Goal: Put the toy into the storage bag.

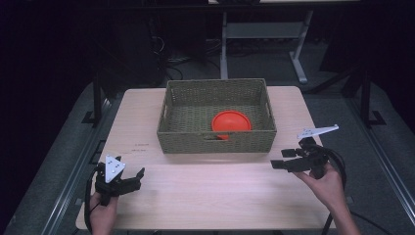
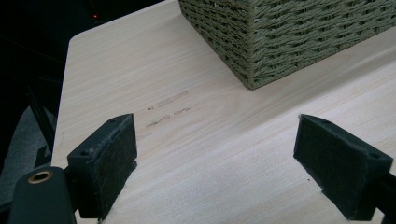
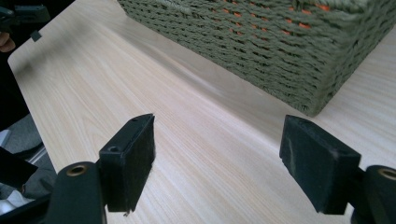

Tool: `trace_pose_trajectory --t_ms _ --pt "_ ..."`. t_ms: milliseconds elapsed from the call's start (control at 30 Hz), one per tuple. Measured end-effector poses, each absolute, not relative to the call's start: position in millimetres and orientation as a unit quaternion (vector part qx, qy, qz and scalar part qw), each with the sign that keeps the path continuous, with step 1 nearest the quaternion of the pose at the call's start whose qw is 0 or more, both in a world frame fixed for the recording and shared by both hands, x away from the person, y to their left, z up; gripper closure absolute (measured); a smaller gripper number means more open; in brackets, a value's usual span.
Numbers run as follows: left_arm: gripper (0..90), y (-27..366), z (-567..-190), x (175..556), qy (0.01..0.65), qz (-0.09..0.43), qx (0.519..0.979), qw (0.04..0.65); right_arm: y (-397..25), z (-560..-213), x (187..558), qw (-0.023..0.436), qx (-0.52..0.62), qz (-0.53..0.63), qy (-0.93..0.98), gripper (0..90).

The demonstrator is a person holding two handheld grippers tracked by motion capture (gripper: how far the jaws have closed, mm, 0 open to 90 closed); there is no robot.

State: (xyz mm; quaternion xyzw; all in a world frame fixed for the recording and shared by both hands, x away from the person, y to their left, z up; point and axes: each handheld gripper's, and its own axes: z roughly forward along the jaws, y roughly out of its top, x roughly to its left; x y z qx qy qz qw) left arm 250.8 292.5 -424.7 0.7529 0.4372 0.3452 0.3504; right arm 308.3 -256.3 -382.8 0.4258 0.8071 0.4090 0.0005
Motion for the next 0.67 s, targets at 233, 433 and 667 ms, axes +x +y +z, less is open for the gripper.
trace_pose_trajectory --t_ms 233,433,667 --pt "12.9 291.3 -425.4 250.9 0.436 0.344 0.754 0.35 -268.3 -401.8 301.6 -0.008 0.44 0.407 0.8 25.6" --pt "12.8 291.0 -425.2 250.9 0.435 0.345 0.755 0.349 -279.1 -415.0 294.7 -0.011 0.447 0.41 0.795 24.8" --pt "12.8 292.4 -424.1 250.7 0.434 0.348 0.754 0.35 -283.0 -433.3 275.7 0.0 0.444 0.427 0.787 22.6"
